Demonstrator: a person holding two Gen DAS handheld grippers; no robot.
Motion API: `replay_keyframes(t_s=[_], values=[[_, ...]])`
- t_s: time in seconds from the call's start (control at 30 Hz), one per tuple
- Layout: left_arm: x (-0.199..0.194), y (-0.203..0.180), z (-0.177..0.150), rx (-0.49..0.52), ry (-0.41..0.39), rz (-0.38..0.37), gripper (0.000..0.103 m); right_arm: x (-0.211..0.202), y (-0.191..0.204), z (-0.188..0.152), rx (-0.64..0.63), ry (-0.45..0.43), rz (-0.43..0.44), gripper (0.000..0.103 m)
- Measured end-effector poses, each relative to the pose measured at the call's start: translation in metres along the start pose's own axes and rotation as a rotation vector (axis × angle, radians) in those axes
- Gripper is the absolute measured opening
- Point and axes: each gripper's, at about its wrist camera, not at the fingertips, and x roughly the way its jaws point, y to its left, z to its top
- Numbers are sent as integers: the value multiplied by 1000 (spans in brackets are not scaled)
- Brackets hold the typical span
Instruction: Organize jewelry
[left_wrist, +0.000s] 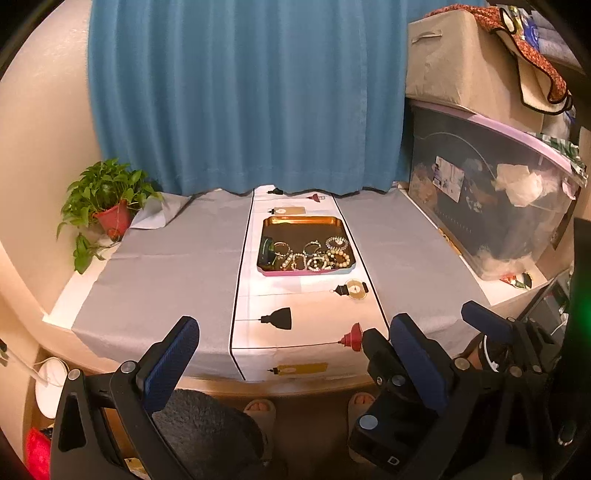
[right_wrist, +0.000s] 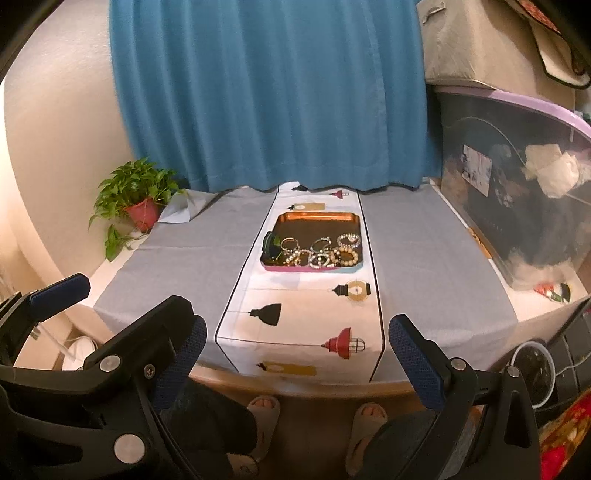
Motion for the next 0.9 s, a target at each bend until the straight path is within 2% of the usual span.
replay_keyframes(t_s=[0.9], values=[[-5,0,-3,6,11,13,103,-2,2,-6,8,15,8,99]])
